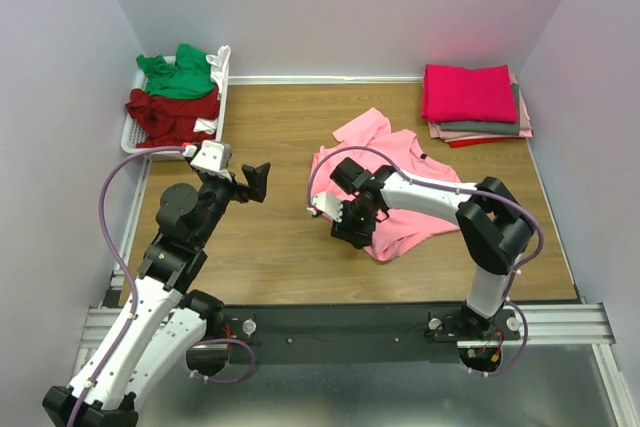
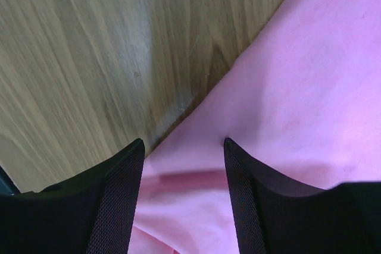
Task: Fold and stack the t-shirts
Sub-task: Flatten the tshirt out
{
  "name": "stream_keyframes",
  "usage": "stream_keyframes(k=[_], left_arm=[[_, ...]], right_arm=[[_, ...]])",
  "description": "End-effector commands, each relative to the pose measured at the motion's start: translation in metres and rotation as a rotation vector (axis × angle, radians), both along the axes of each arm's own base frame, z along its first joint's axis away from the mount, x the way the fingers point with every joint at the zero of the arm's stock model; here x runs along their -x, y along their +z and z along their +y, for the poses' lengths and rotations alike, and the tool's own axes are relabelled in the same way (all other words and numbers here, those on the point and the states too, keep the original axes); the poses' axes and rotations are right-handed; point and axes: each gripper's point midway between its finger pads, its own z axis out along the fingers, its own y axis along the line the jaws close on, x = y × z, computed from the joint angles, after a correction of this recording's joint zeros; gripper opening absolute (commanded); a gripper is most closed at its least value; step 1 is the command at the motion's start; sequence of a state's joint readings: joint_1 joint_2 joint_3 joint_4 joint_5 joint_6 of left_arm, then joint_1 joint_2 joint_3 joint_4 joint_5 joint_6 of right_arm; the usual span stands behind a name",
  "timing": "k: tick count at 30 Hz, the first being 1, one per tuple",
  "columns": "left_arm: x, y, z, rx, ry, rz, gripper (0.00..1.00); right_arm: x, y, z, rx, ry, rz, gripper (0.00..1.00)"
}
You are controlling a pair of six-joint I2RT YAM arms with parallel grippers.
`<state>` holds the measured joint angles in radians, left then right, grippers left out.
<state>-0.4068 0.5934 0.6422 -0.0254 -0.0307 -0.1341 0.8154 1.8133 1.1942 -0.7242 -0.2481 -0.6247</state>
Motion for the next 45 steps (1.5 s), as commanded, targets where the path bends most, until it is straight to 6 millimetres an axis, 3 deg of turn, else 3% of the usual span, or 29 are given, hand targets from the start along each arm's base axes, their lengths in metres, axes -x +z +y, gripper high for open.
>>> stream_keyframes(k=[1,7,10,11,12,14,15,17,18,21,22,23,25,28,29,31,34,36,37,41,44,45], left_arm=[[-0.001,0.006,0.010,0.000,0.045,-0.026,0.98],[0.000,0.007,0.009,-0.001,0.041,-0.031,0.98],[0.001,0.008,0.010,0.001,0.042,-0.035,0.98],[0.001,0.008,0.010,0.001,0.042,-0.035,0.98],[0.001,0.009,0.010,0.002,0.042,-0.038,0.98],[0.001,0.009,0.010,0.001,0.042,-0.038,0.98],[0.001,0.009,0.010,0.002,0.042,-0.038,0.98],[0.001,0.009,0.010,0.003,0.041,-0.039,0.98],[0.001,0.009,0.010,0.001,0.044,-0.038,0.98],[0.001,0.009,0.011,0.001,0.050,-0.038,0.98],[0.002,0.010,0.013,0.004,0.055,-0.040,0.98],[0.002,0.010,0.013,0.004,0.056,-0.040,0.98],[0.003,0.011,0.014,0.008,0.061,-0.045,0.98],[0.004,0.012,0.015,0.011,0.064,-0.049,0.98],[0.004,0.012,0.015,0.011,0.062,-0.051,0.98],[0.005,0.013,0.014,0.011,0.058,-0.052,0.98],[0.004,0.011,0.012,0.009,0.048,-0.045,0.98],[0.003,0.009,0.010,0.007,0.042,-0.038,0.98],[0.002,0.007,0.009,0.003,0.038,-0.033,0.98],[0.000,0.002,0.004,-0.002,0.013,-0.017,0.98],[-0.001,-0.001,-0.001,-0.008,-0.009,-0.003,0.98],[-0.003,-0.005,-0.003,-0.015,-0.015,0.009,0.98]], right_arm=[[-0.004,-0.005,-0.001,0.029,-0.035,-0.004,0.62],[-0.002,-0.023,-0.005,0.075,-0.046,0.013,0.56],[-0.003,-0.023,-0.004,0.077,-0.054,0.014,0.33],[-0.001,-0.020,-0.002,0.064,-0.053,0.020,0.17],[0.000,-0.017,0.000,0.051,-0.052,0.023,0.12],[0.002,0.000,0.011,-0.004,-0.032,0.039,0.06],[0.016,0.008,0.017,-0.045,-0.002,0.107,0.04],[0.018,0.038,0.039,-0.142,0.049,0.152,0.03],[0.036,0.052,0.046,-0.189,0.095,0.245,0.02],[0.040,0.098,0.076,-0.322,0.165,0.324,0.01],[0.041,0.104,0.082,-0.341,0.178,0.342,0.01],[0.038,0.115,0.090,-0.373,0.191,0.346,0.02],[0.034,0.098,0.090,-0.329,0.164,0.367,0.08],[0.032,0.075,0.083,-0.267,0.149,0.369,0.48],[0.031,0.074,0.082,-0.263,0.144,0.365,0.58],[0.026,0.077,0.080,-0.253,0.127,0.328,0.64],[0.003,0.089,0.072,-0.251,0.061,0.235,0.71],[-0.029,0.099,0.057,-0.284,-0.054,0.189,0.82],[-0.042,0.101,0.050,-0.295,-0.099,0.177,0.99],[-0.119,0.112,-0.007,-0.359,-0.391,0.093,1.00],[-0.137,0.117,-0.027,-0.422,-0.468,0.117,1.00],[-0.133,0.115,-0.026,-0.443,-0.465,0.153,1.00]])
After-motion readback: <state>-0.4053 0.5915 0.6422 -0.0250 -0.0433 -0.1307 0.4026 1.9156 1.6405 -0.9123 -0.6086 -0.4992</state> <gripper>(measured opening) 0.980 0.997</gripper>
